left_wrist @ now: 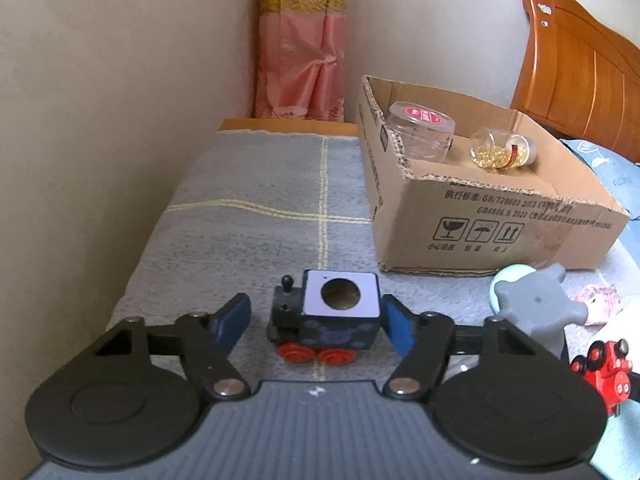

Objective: Organize rigid objects
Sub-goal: 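Grasp the toy train with the left tool while the right tool grasps the white bottle, then place the toy train and white bottle into the box, opening both tools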

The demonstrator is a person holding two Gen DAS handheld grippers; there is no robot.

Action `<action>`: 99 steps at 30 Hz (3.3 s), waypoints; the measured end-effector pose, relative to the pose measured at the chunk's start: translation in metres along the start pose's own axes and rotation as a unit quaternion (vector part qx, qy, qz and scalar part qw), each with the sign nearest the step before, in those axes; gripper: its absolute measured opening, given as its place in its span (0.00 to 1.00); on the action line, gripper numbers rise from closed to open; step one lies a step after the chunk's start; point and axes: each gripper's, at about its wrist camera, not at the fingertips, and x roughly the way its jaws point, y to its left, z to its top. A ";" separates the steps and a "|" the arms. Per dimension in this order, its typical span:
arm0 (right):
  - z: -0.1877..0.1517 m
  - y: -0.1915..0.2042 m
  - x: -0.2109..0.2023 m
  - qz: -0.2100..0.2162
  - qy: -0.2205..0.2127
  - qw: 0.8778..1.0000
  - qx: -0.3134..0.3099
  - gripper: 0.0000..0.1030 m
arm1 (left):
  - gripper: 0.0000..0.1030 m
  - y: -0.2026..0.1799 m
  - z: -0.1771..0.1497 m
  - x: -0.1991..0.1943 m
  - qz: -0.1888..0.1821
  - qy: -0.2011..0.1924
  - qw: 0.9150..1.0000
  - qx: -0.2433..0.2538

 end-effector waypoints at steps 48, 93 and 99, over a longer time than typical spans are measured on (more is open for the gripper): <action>0.100 -0.016 -0.044 0.076 -0.031 0.992 -0.090 0.84 | 0.52 -0.083 0.107 -0.049 -0.102 0.007 0.979 0.177; 0.183 -0.011 0.056 0.062 -0.032 0.997 -0.045 1.00 | 0.93 -0.052 0.066 -0.063 -0.062 0.007 0.989 0.132; 0.166 -0.010 0.039 0.066 -0.022 0.997 -0.043 1.00 | 0.93 -0.051 0.057 -0.064 -0.059 0.022 0.989 0.134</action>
